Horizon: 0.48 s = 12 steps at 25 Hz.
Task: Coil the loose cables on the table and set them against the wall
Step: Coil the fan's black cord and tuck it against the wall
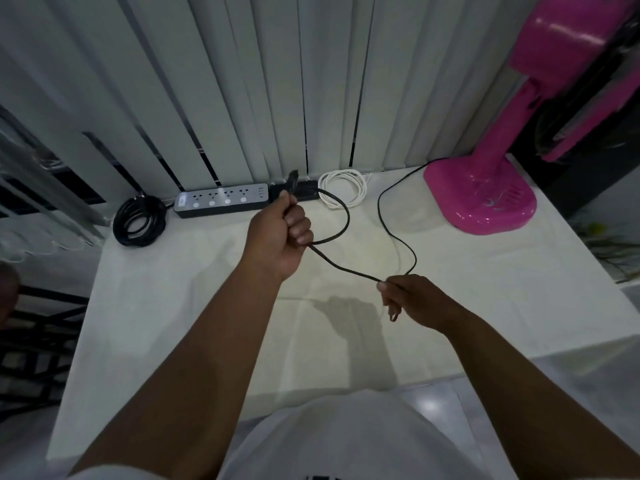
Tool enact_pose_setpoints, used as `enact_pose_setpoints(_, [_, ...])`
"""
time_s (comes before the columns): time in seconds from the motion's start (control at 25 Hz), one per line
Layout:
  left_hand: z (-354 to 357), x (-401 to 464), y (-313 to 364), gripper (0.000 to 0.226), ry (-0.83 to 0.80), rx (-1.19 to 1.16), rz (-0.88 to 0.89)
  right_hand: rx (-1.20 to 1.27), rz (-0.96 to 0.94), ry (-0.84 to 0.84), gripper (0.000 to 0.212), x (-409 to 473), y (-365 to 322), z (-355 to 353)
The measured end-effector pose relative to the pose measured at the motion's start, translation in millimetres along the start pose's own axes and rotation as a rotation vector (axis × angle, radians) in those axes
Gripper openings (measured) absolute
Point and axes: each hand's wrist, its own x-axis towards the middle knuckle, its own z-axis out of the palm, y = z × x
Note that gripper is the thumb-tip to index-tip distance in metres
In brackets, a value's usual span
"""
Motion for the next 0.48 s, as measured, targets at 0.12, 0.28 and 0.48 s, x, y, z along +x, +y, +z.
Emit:
enact_pose_setpoints(0.12, [-5.2, -1.6, 3.8, 0.029, -0.044, -0.002, -0.007, 0.213, 0.157, 0.07, 0.063, -8.3, 13.9, 5.0])
enact_pose_setpoints(0.28, [-16.4, -0.8, 2.6, 0.028, -0.113, 0.037, -0.045, 0.236, 0.32, 0.177, 0.067, -18.4, 21.4, 17.1])
enact_pose_setpoints(0.48, [-26.1, -0.9, -9.4, 0.026, -0.149, 0.046, -0.097, 0.72, 0.435, 0.312, 0.044, -2.1, -14.6, 0.0])
